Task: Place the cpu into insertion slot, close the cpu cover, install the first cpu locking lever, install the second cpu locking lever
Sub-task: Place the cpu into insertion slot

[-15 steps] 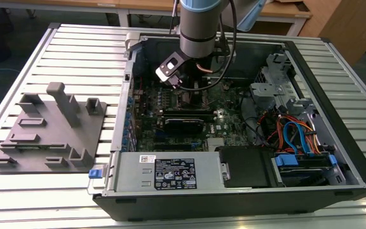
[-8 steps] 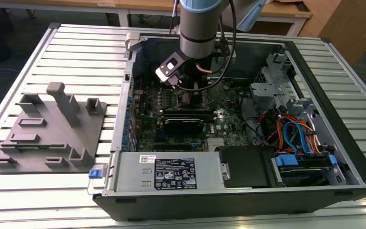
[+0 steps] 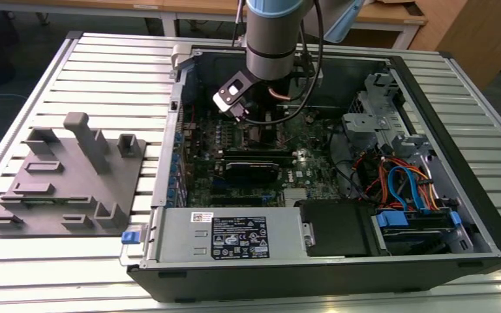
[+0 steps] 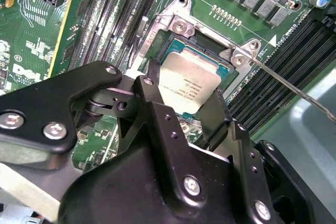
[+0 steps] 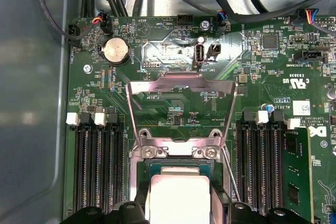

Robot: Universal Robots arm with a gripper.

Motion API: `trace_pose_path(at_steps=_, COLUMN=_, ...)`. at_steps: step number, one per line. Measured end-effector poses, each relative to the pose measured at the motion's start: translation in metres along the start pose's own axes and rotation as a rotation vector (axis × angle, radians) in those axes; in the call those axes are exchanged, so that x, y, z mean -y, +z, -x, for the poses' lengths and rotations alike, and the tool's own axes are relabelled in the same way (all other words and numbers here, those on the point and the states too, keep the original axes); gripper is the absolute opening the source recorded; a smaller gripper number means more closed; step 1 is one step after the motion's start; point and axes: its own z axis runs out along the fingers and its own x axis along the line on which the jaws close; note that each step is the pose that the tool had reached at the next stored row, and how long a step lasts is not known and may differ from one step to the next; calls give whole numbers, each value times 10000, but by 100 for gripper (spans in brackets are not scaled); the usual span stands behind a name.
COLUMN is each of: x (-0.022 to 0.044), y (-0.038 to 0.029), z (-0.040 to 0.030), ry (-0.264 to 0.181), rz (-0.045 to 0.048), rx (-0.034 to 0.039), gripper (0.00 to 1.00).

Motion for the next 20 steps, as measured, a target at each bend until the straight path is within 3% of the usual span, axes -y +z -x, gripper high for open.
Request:
trace_pose_path(at_steps=2, x=0, y=1, z=0, ry=0, rz=1, rx=-1, gripper=55)
trace_pose_path(at_steps=3, x=0, y=1, z=0, ry=0, rz=0, rx=0, gripper=61)
trace_pose_path(at_steps=11, x=0, y=-4, z=0, ry=0, rz=-1, rx=2, gripper=61)
trace_pose_path(at_steps=20, x=-5, y=-88, z=-3, ry=0, rz=-1, rx=3, gripper=61)
